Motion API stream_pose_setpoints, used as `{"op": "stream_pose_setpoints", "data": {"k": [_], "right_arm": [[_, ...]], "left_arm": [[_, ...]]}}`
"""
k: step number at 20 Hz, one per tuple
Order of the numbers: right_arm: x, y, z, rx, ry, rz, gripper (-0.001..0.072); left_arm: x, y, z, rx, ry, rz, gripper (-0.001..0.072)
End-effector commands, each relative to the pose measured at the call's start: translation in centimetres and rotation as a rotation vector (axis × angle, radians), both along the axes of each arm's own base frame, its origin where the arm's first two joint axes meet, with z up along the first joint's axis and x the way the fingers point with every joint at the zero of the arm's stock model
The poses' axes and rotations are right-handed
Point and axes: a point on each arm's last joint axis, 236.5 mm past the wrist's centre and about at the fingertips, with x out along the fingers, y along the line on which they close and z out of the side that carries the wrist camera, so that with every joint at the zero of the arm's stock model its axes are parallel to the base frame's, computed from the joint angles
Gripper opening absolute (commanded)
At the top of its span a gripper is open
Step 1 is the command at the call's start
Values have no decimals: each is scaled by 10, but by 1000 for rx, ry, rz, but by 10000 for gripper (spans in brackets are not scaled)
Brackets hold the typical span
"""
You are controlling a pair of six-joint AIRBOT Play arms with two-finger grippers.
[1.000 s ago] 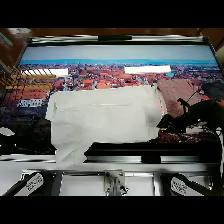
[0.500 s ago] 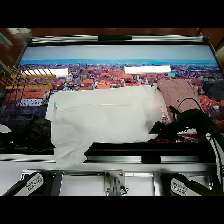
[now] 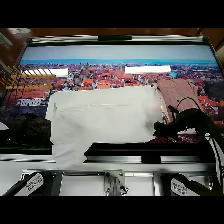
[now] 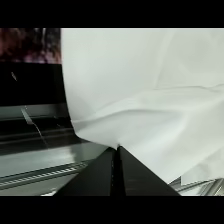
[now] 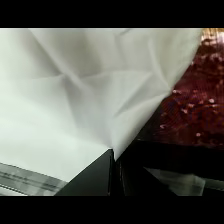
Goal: Fold the shirts.
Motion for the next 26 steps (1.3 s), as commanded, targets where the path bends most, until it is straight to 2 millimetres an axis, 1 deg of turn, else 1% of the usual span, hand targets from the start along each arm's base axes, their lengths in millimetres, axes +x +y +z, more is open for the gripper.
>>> {"op": "stream_pose_setpoints", "data": {"k": [1, 3, 5, 7, 9, 12, 14, 16, 18, 20, 23, 26], "right_arm": [[21, -8, 23, -29, -82, 54, 47], [53, -11, 45, -43, -181, 46, 46], [89, -14, 66, -69, -292, 24, 46], [118, -13, 80, -81, -356, 24, 46], [144, -13, 84, -83, -378, 33, 46], [184, -17, 83, -85, -398, 14, 46], [211, -16, 84, -66, -419, -8, 46], [239, -14, 86, -39, -463, -49, 46], [262, -13, 84, -39, -496, -69, 46], [279, -5, 78, -45, -520, -59, 46], [294, 3, 61, -67, -545, -57, 47], [295, -4, 41, -100, -514, -70, 48]], "left_arm": [[29, 15, 25, 41, -86, -10, 32], [54, 24, 47, 67, -168, 0, 32], [81, 25, 68, 40, -237, 20, 32], [106, 25, 82, 3, -279, 36, 32], [133, 26, 90, -25, -304, 35, 32], [175, 21, 100, -54, -334, 12, 32], [202, 16, 101, -58, -339, -14, 33], [230, 15, 99, -60, -341, -19, 33], [255, 23, 95, -62, -334, 20, 33], [273, 29, 89, -67, -322, 49, 33], [289, 28, 69, -71, -309, 57, 33], [305, 29, 54, -62, -325, 98, 34]]}}
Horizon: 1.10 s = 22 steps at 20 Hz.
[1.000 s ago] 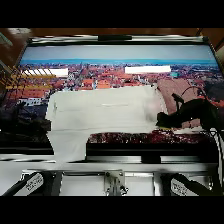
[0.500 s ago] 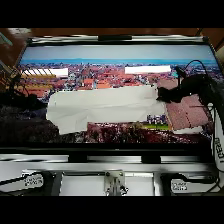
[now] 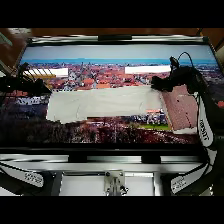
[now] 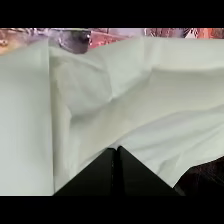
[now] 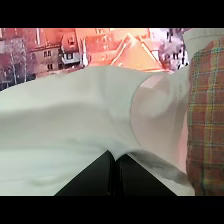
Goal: Fold the shirts.
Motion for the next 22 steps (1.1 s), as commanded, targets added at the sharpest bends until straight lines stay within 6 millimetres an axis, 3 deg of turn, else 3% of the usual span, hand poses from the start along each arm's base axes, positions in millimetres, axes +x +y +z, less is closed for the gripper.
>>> {"op": "stream_pose_setpoints", "data": {"k": [1, 3, 4, 5, 6, 7, 10, 11, 12, 13, 14, 19, 22], "right_arm": [[8, -3, -20, -25, 13, -25, 50], [8, -2, -23, -15, 20, -30, 75], [8, 0, -22, -7, 22, -32, 198], [5, 2, -20, 3, 28, -23, 521], [0, 1, -17, 1, 40, -10, 556], [-7, 0, -11, -3, 56, 8, 556], [-38, -17, 2, -43, 140, 56, 558], [-52, -23, 0, -64, 189, 78, 560], [-64, -25, -5, -78, 236, 99, 615], [-71, -23, -12, -94, 265, 116, 659], [-75, -20, -18, -103, 275, 125, 660], [-64, -7, -44, -84, 275, 65, 661], [-54, 0, -48, -47, 252, 39, 661]], "left_arm": [[19, 0, -21, -5, 4, 47, 34], [16, -6, -33, -17, 37, 34, 35], [13, -9, -35, -26, 57, 30, 109], [10, -11, -34, -32, 68, 19, 353], [5, -12, -31, -38, 78, 7, 623], [1, -12, -28, -43, 86, -1, 666], [-13, -11, -13, -57, 105, -28, 666], [-16, -12, -9, -60, 108, -36, 666], [-19, -13, -5, -63, 113, -40, 666], [-20, -15, -1, -65, 115, -37, 666], [-21, -17, 4, -64, 112, -41, 666], [-22, -26, 26, -46, 63, -62, 665], [-22, -28, 30, -42, 53, -68, 665]]}}
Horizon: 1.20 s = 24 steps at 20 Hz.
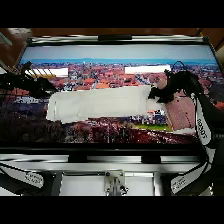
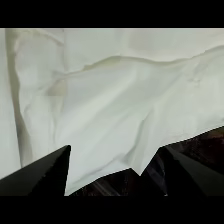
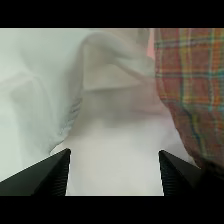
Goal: Fold the shirts.
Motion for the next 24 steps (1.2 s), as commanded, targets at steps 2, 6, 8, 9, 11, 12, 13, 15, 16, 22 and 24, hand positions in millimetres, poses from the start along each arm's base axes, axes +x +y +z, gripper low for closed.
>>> {"op": "stream_pose_setpoints", "data": {"k": [2, 6, 8, 9, 11, 12, 13, 15, 16, 22, 24], "right_arm": [[13, 8, -6, 32, -27, -50, 661], [13, 9, -16, 46, 1, -97, 661], [12, 18, -22, 89, 25, -120, 660], [13, 25, -24, 115, 33, -127, 660], [10, 39, -29, 143, 50, -121, 659], [9, 45, -30, 145, 54, -108, 627], [8, 50, -29, 142, 50, -87, 500], [7, 57, -23, 146, 50, -53, 102], [6, 58, -16, 150, 53, -32, 47], [5, 62, 75, 149, -100, 65, 47], [-1, 64, 103, 150, -138, 82, 47]], "left_arm": [[-1, -3, 6, 4, -13, -11, 664], [-1, -8, 7, 3, -14, -20, 663], [-1, -12, 8, 1, -16, -28, 663], [-1, -14, 8, -1, -17, -31, 663], [-1, -18, 9, -9, -19, -36, 662], [-1, -21, 10, -15, -21, -39, 656], [0, -23, 12, -22, -24, -40, 622], [1, -30, 16, -47, -32, -43, 598], [2, -33, 19, -54, -39, -46, 595], [-4, -69, 31, -52, -63, -120, 208], [-10, -103, 33, -64, -71, -195, 80]]}}
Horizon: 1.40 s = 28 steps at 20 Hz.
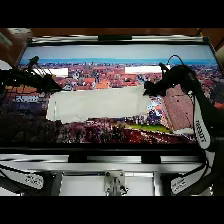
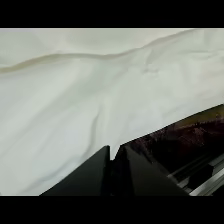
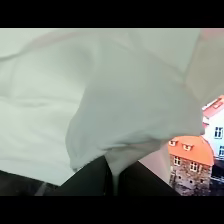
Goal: Fold the shirts.
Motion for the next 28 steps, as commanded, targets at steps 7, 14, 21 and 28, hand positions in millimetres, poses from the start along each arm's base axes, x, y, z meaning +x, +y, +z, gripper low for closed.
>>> {"op": "stream_pose_setpoints", "data": {"k": [7, 14, 21, 28], "right_arm": [[-34, 6, 106, 21, -119, 32, 47], [-64, 18, 176, 89, -214, 24, 47], [-96, 26, 229, 140, -283, 11, 47], [-101, 26, 233, 139, -285, 12, 47]], "left_arm": [[-30, -155, -22, -5, -75, -240, 34], [-46, -247, -41, -64, -109, -178, 34], [-83, -338, -63, -163, -35, -159, 34], [-63, -302, -24, -150, -133, -176, 31]]}}
